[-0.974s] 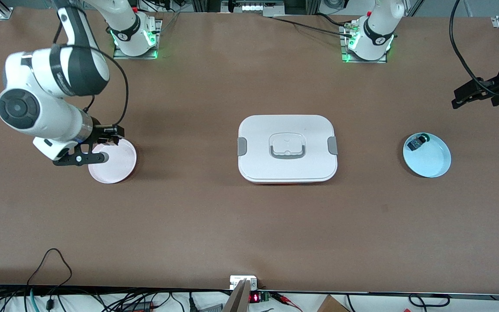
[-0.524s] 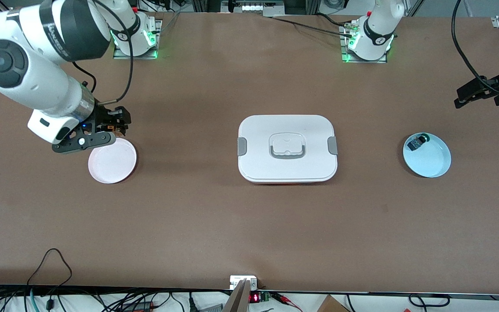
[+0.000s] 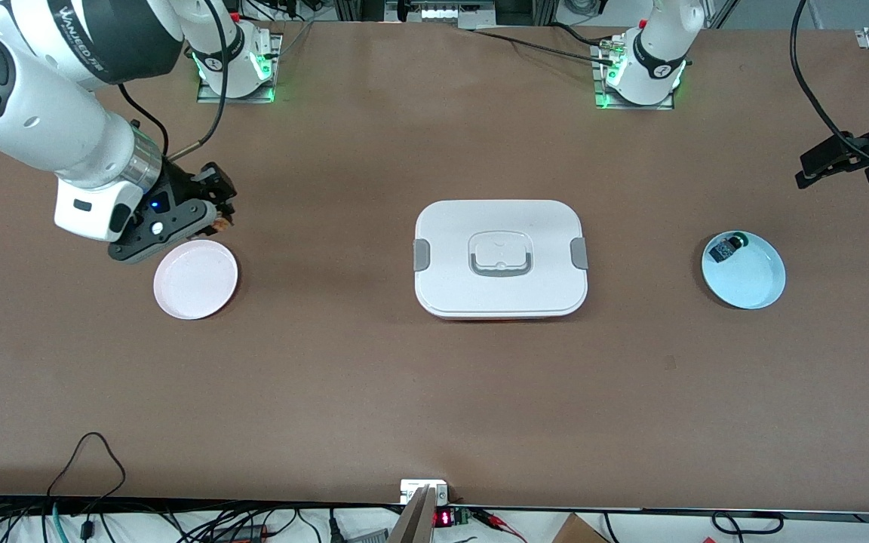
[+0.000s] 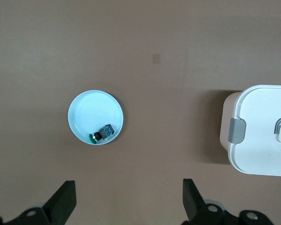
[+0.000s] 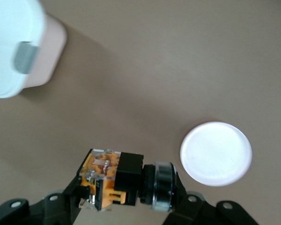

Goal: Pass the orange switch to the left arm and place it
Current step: 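Lift the orange switch with the right gripper and carry it toward the box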

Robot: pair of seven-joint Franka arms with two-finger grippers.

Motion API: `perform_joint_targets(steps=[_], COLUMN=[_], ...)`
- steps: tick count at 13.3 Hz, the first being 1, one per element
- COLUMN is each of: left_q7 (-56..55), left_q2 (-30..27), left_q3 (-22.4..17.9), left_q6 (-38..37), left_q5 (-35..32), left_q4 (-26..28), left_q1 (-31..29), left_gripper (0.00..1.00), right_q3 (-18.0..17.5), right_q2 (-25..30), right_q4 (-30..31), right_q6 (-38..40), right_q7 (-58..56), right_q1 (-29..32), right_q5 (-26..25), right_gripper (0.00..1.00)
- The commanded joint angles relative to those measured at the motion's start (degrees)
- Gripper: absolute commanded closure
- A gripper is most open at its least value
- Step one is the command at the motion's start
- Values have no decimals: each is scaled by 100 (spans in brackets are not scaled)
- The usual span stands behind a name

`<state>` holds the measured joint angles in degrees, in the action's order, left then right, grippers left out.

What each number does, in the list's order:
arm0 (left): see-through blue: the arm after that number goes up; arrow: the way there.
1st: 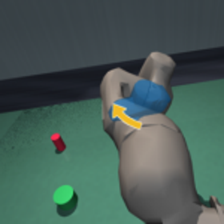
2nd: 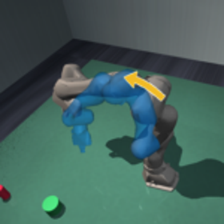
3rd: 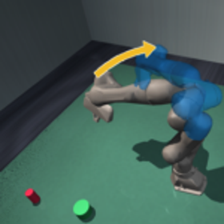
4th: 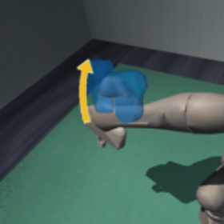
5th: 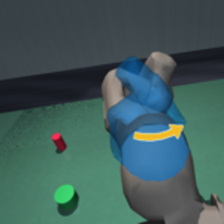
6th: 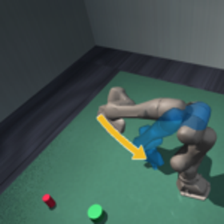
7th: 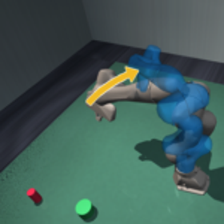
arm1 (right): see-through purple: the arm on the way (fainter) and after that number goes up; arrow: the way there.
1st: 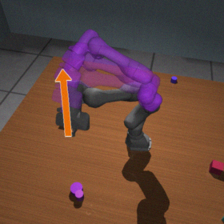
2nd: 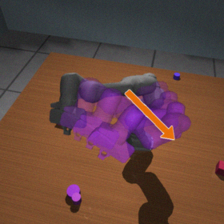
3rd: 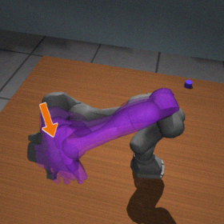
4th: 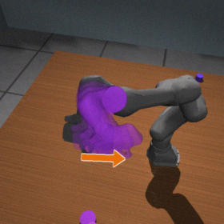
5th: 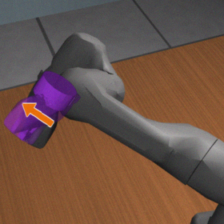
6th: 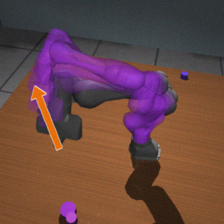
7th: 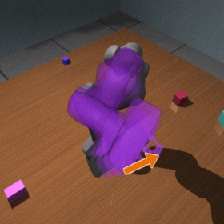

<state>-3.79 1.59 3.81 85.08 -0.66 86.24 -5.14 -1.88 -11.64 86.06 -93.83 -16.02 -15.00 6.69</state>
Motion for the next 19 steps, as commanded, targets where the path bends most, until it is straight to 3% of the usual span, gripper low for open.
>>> perform_joint_targets(steps=[1,4,7,12,14,17,19], left_q7=[89,107,116,89,98,133,142], left_q2=[105,105,131,158,192,709,1096], left_q3=[-12,-3,-12,-12,-20,-21,-21], left_q6=[-97,-54,-45,-141,-438,-1307,-1625], left_q5=[-136,-180,-320,20,940,3012,4201], left_q4=[-125,-151,-151,-151,-143,-143,-99], left_q1=[5,13,5,-74,-459,-1118,-1296], left_gripper=[0,0,0,0,0,0,0], right_q3=[-41,-50,-216,-217,-217,-217,-217], right_q2=[4,-31,-49,-163,-250,-391,-462], right_q4=[-81,42,218,499,569,762,790], right_q6=[-3,-529,-882,-1505,-1629,-1717,-1717], right_q7=[-733,-1848,-2579,-4300,-5065,-6444,-7017], right_q1=[41,-2,-11,6,6,24,-2], right_q5=[307,956,1281,2870,3485,4838,5358], right_gripper=[82,82,82,82,82,82,84])
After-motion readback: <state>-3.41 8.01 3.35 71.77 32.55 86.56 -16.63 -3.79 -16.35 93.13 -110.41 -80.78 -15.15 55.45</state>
